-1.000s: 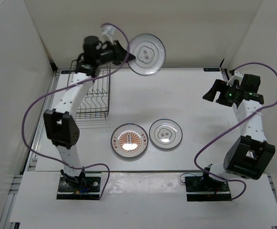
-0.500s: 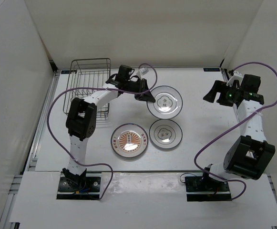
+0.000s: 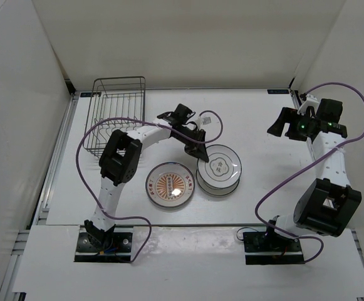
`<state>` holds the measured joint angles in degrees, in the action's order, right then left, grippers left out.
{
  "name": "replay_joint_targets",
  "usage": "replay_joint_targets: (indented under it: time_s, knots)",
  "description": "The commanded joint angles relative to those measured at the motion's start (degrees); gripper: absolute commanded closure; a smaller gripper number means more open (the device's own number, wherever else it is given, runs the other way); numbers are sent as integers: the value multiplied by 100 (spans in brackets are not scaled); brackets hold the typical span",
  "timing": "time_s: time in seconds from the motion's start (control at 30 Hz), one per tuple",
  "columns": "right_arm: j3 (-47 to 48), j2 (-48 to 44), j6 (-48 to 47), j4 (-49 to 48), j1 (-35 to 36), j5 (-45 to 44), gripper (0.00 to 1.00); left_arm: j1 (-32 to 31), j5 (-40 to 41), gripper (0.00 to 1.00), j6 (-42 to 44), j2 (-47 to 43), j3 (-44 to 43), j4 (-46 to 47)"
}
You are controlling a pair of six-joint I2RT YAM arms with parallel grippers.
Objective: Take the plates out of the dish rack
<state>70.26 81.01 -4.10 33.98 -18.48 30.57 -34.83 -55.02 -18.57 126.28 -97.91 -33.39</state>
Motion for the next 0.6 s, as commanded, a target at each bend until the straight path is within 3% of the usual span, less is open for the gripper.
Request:
replay_joint_targets:
  time_s: [0.0,0.43,0.57]
  knots:
    - [-83,-226,-126,39,-50,28,10,73,9,96,284,-51,9,-239]
    - [-47,-209,-188,92,-59,46,10,11,562,95,213,266,-255,-432]
    - [-56,-209,-161,74,-68,81,10,-33,677,89,266,301,-308,-528]
